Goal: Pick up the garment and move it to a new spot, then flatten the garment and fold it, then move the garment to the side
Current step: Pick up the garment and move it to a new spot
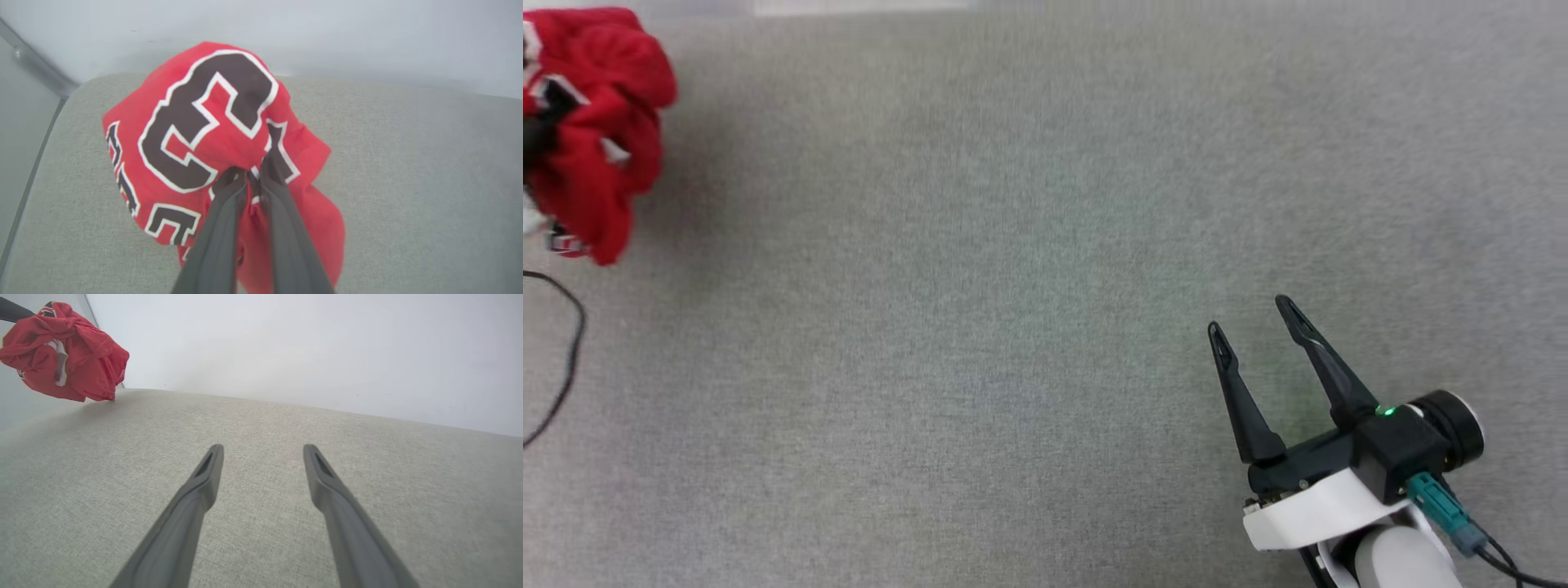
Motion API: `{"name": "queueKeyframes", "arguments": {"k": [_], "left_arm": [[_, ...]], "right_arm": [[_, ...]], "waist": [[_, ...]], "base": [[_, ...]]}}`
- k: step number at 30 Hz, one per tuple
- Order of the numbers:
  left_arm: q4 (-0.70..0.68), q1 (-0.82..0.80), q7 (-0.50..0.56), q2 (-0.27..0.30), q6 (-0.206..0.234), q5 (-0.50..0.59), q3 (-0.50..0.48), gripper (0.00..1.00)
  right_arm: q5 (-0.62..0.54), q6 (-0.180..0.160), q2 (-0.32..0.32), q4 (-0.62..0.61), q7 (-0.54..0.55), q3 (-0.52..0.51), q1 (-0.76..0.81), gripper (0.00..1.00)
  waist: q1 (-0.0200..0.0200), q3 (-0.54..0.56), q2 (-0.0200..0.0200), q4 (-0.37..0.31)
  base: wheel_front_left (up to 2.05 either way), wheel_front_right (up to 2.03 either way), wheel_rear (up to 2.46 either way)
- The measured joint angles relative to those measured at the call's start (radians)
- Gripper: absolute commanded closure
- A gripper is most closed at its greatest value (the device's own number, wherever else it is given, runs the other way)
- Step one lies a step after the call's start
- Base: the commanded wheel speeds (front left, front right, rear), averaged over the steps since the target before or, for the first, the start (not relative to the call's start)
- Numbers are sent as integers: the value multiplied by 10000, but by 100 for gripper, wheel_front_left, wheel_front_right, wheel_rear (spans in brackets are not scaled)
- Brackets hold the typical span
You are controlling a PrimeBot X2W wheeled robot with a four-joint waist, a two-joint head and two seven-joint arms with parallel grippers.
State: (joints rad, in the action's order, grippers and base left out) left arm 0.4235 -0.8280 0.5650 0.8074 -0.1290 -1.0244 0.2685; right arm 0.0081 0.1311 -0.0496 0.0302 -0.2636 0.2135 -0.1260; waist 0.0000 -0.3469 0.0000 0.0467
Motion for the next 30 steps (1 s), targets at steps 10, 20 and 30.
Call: {"name": "queueKeyframes", "arguments": {"k": [10,20,30], "left_arm": [[-2974,1284,-1014,-834,33,-73,1774,100],[-3471,1939,-2119,-3312,585,1106,3490,100],[-1342,2311,-2878,-5409,782,2123,5129,0]], "right_arm": [[88,0,0,21,0,-608,612,0],[54,0,-4,-146,0,-732,866,0],[196,0,-8,-305,0,-660,859,0]], "waist": [[-1,1541,0,-526],[-2,2012,0,-1422],[-1,1645,0,-2299]], "base": [[0,0,0],[0,0,0],[0,0,0]]}}
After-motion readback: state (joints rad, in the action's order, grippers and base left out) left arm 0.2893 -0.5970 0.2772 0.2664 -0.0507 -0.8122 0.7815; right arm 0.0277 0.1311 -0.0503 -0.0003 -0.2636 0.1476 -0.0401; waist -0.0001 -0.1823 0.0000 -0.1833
